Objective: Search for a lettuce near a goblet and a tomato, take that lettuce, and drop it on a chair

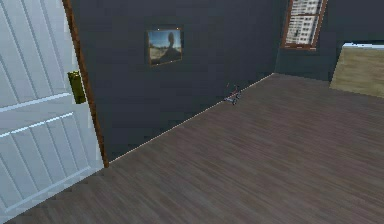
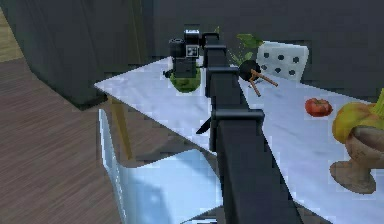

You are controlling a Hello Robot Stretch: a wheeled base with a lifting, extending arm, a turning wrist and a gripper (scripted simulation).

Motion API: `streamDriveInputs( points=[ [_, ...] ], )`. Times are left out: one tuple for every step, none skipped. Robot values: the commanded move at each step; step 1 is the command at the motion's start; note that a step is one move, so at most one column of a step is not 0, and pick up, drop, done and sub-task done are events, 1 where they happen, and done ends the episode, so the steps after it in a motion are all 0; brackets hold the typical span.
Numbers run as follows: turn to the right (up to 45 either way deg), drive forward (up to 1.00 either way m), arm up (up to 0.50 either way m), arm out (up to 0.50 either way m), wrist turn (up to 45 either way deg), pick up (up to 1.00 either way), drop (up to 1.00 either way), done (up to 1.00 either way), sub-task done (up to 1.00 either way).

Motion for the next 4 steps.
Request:
streamDriveInputs(
  points=[
    [0.0,0.0,0.0,0.0,0.0,0.0,1.0,0.0,0.0],
    [0.0,0.0,0.0,-0.1,0.0,0.0,0.0,0.0,0.0],
    [0.0,0.0,0.0,0.0,-45.0,0.0,0.0,0.0,0.0],
    [0.0,0.0,0.0,0.0,-45.0,0.0,0.0,0.0,0.0]
  ],
)
